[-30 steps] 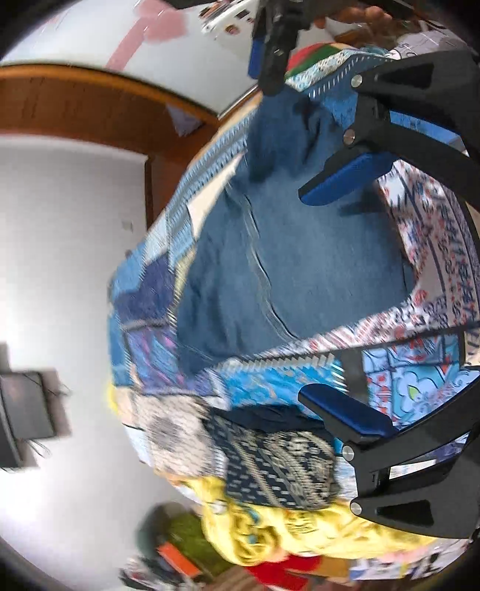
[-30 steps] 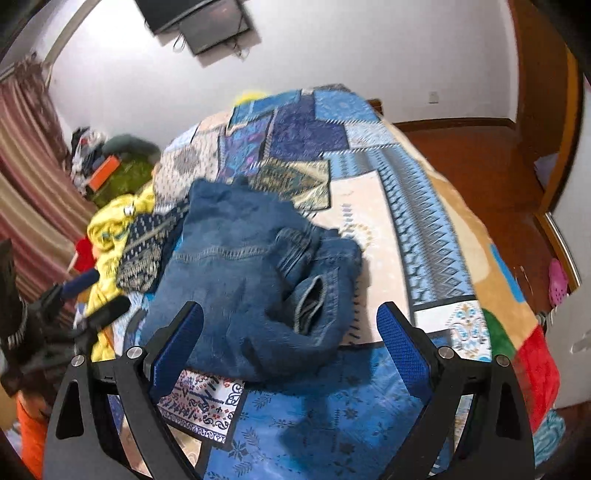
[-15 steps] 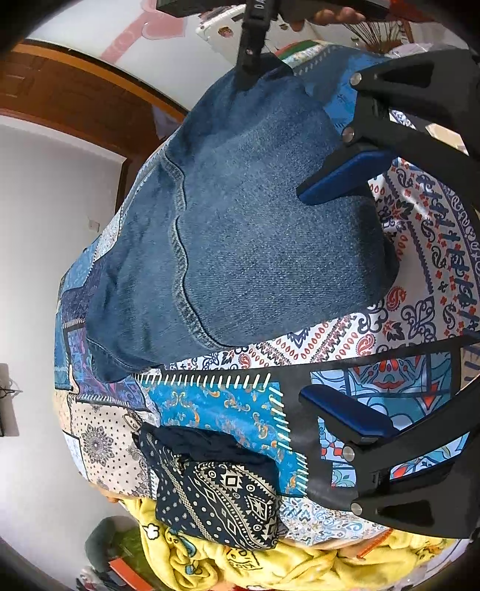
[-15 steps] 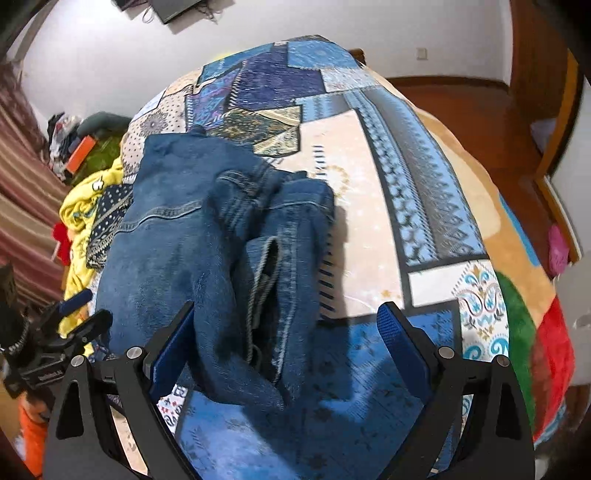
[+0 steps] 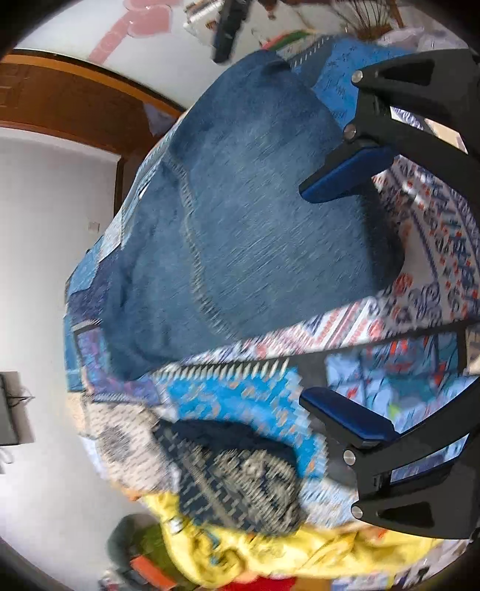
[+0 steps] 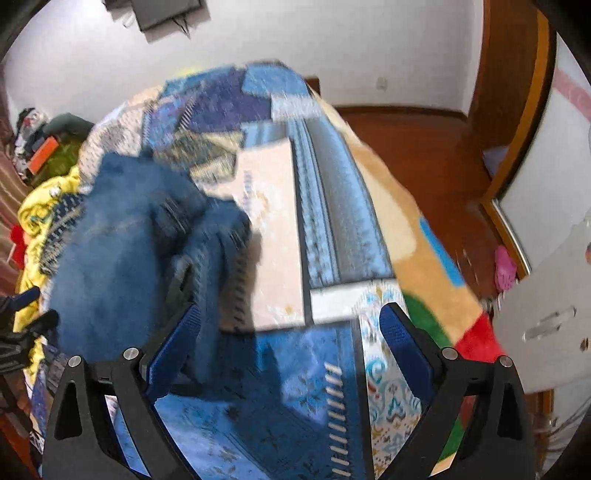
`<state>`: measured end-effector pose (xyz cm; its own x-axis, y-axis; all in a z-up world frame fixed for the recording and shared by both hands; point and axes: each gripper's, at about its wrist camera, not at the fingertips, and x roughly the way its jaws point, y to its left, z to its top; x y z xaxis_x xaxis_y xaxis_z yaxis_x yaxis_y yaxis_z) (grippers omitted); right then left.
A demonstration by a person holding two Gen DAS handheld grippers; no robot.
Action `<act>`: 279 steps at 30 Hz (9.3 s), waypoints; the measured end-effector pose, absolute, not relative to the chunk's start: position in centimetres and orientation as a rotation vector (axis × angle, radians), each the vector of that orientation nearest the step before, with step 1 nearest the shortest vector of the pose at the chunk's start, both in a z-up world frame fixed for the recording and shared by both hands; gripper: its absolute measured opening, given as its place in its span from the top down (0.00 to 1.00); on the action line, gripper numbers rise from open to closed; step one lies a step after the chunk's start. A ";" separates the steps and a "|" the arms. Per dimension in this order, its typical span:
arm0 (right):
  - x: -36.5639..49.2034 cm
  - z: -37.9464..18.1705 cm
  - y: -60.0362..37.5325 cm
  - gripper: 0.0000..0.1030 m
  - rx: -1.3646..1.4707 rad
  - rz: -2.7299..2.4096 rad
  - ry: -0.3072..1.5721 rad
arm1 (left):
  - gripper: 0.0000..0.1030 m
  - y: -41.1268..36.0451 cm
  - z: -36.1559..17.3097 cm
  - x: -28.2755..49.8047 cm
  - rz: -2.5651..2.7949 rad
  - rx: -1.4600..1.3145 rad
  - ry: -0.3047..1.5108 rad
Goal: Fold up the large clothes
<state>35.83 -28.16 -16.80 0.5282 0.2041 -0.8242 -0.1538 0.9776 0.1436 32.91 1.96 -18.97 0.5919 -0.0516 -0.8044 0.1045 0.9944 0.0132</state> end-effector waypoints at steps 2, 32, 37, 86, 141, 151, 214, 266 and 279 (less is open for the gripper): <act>36.2 -15.6 -27.6 0.06 0.049 0.236 0.960 | 0.02 2.1 -18.1 33.2 -0.063 0.108 0.906; 46.4 -19.2 -19.9 0.04 -0.108 0.464 1.063 | 0.00 7.8 -20.6 45.6 0.011 -0.099 1.021; 45.1 -17.0 -21.4 0.03 0.004 0.523 1.043 | 0.00 7.6 -19.2 43.0 -0.068 -0.136 1.016; 44.5 -20.2 -17.1 0.56 0.449 0.831 1.346 | 0.46 4.2 -17.1 41.1 -0.394 -0.489 1.029; 45.6 -20.6 9.0 0.37 -0.069 0.766 1.036 | 0.14 30.3 -20.5 36.8 0.143 0.064 0.978; 45.2 -23.6 10.2 0.27 -0.172 0.733 1.129 | 0.09 31.3 -21.6 35.4 0.236 -0.009 1.013; 17.5 4.0 -6.6 0.00 0.062 0.708 0.192 | 0.00 10.2 4.6 4.0 0.282 -0.062 0.117; 17.1 4.4 -7.8 0.00 0.057 0.671 0.203 | 0.00 10.0 3.5 6.1 0.216 -0.027 0.156; 17.4 4.4 -7.8 0.00 0.058 0.669 0.212 | 0.00 10.8 3.2 6.4 0.204 -0.074 0.172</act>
<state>17.37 -7.78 4.37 0.7637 0.6211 -0.1764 -0.6092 0.7836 0.1217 6.37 10.84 3.19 0.9645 0.1955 -0.1774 -0.2082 0.9765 -0.0557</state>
